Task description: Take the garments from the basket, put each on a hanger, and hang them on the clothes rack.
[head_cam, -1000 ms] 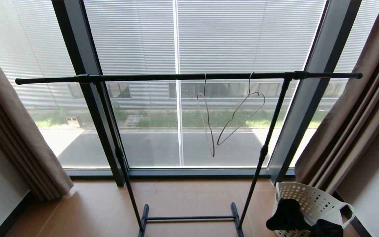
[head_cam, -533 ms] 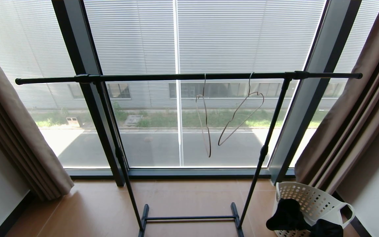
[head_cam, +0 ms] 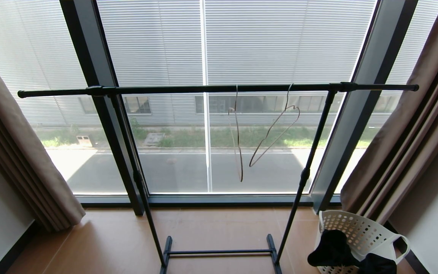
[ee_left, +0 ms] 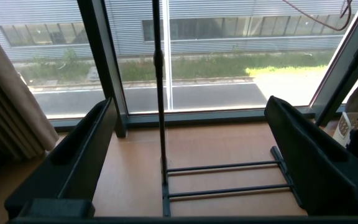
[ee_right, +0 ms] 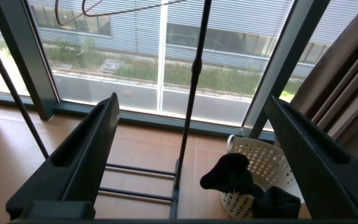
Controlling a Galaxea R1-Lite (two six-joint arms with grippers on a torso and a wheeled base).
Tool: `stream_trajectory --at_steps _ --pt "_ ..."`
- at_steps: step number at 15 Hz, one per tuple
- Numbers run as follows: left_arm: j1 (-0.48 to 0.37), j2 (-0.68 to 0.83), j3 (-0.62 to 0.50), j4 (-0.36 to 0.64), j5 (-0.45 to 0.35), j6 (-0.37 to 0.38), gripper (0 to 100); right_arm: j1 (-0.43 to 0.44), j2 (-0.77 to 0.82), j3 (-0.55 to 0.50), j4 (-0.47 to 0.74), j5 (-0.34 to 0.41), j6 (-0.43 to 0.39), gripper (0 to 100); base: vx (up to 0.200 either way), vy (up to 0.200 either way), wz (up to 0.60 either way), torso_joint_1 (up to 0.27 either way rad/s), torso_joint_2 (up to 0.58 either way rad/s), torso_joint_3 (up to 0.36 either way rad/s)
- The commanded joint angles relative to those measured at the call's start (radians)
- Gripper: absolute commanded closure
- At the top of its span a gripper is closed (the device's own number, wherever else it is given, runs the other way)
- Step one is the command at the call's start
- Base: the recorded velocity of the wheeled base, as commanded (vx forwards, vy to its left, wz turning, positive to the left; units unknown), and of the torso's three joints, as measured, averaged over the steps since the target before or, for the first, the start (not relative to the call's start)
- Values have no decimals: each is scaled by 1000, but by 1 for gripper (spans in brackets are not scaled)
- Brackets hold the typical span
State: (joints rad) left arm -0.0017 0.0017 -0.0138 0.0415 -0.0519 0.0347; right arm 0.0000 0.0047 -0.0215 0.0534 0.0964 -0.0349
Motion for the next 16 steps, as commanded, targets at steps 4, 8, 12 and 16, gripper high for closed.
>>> stream_trajectory --at_steps 4,8,12,16 --pt "0 1 0 0 1 1 0 0 1 0 0 0 0 0 0 0 0 -41 99 60" --pt "0 1 0 0 0 1 0 0 1 0 0 0 0 0 0 0 0 -144 380 225" --pt "0 1 0 0 0 -1 0 0 1 0 0 0 0 0 0 0 0 -188 505 310" --pt "0 1 0 0 0 -1 0 0 1 0 0 0 0 0 0 0 0 -192 544 353"
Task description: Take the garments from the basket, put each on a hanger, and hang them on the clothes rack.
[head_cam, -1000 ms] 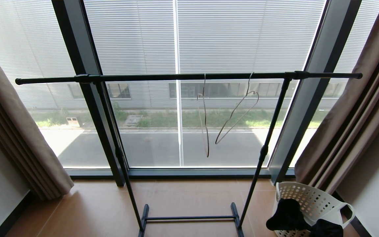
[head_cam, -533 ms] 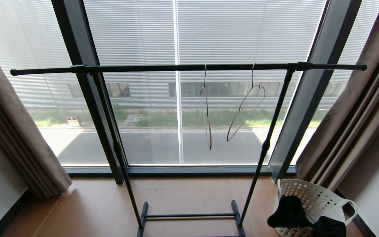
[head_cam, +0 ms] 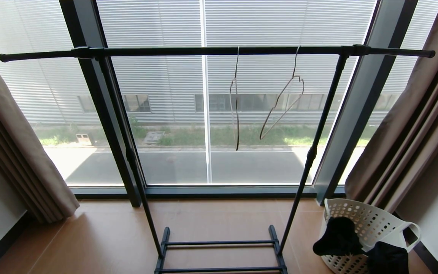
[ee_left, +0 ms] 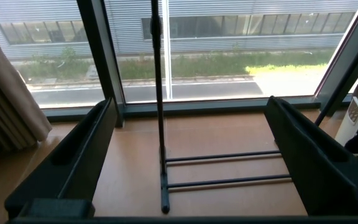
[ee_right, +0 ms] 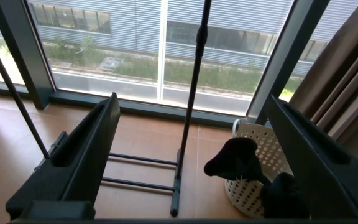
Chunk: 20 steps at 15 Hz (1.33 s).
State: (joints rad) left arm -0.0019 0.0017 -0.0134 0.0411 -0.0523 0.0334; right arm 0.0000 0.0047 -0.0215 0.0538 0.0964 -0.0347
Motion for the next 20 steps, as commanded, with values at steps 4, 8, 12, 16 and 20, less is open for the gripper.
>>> stream_trajectory --at_steps 4,8,12,16,20 --pt "-1 1 0 0 0 0 0 0 1 0 0 0 -1 0 0 0 0 -162 519 354" --pt "0 1 0 0 0 0 0 0 1 0 0 0 -2 0 0 0 0 -121 486 360" --pt "-1 1 0 0 0 0 0 0 1 2 -2 -3 1 0 0 0 0 -73 387 305" --pt "0 1 0 0 0 0 0 0 1 2 -2 -3 -2 0 0 0 0 -7 50 43" --pt "-1 1 0 0 0 0 0 0 1 2 -2 -3 -1 0 0 0 -600 -6 7 8"
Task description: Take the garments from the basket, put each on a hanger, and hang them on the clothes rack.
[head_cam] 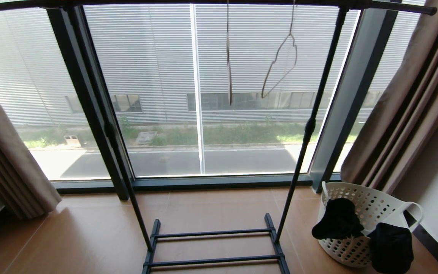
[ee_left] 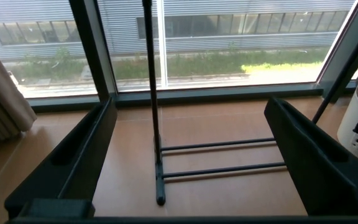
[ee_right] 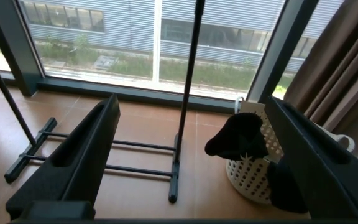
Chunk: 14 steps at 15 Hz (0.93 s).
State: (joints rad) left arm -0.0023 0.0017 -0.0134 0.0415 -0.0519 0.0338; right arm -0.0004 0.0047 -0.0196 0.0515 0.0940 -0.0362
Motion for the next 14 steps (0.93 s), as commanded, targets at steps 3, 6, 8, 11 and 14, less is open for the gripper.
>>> stream_trajectory --at_steps 3,6,8,11,14 --pt "-1 1 0 0 0 0 0 0 1 0 1 0 1 0 0 0 -600 4 2 6" --pt "-1 1 0 0 0 0 0 0 1 0 1 0 1 0 0 -67 -200 3 5 2" --pt "-1 1 0 0 0 0 0 0 1 0 1 1 -1 0 0 -200 0 0 0 5" --pt "-1 1 0 0 0 0 0 0 1 0 1 1 -1 0 0 -200 0 2 5 4" --pt "-1 1 0 0 0 0 0 0 1 0 1 1 -1 0 67 -133 0 4 5 4"
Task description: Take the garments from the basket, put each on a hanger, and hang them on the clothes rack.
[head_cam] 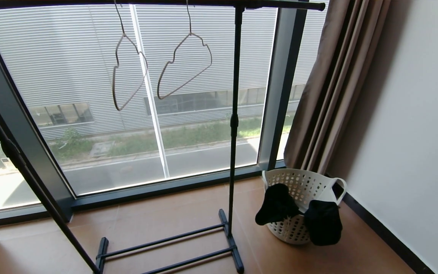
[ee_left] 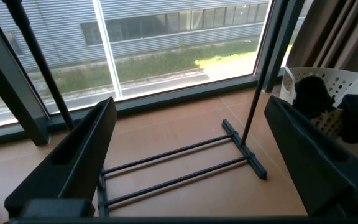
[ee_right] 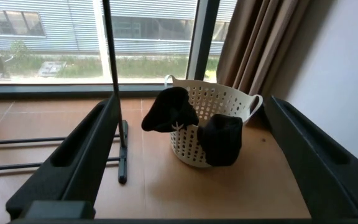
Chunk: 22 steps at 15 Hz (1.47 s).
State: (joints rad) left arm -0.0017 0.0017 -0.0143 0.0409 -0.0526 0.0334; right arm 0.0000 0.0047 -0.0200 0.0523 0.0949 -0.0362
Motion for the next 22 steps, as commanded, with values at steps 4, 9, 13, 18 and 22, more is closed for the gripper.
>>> stream_trajectory --at_steps 4,9,13,18,22 --pt "0 1 0 1 0 0 0 0 1 0 0 0 -1 0 200 0 0 1 2 4" --pt "-1 1 0 1 0 2 0 0 1 0 0 0 1 0 200 -40 0 5 1 2" --pt "0 1 0 1 0 0 0 0 1 0 0 0 -1 0 50 -150 0 11 5 6" --pt "0 1 0 1 3 2 0 0 1 0 0 -1 4 0 80 0 0 1 0 1" --pt "0 1 0 1 7 3 0 0 1 0 0 -1 -2 0 0 0 0 0 0 0"
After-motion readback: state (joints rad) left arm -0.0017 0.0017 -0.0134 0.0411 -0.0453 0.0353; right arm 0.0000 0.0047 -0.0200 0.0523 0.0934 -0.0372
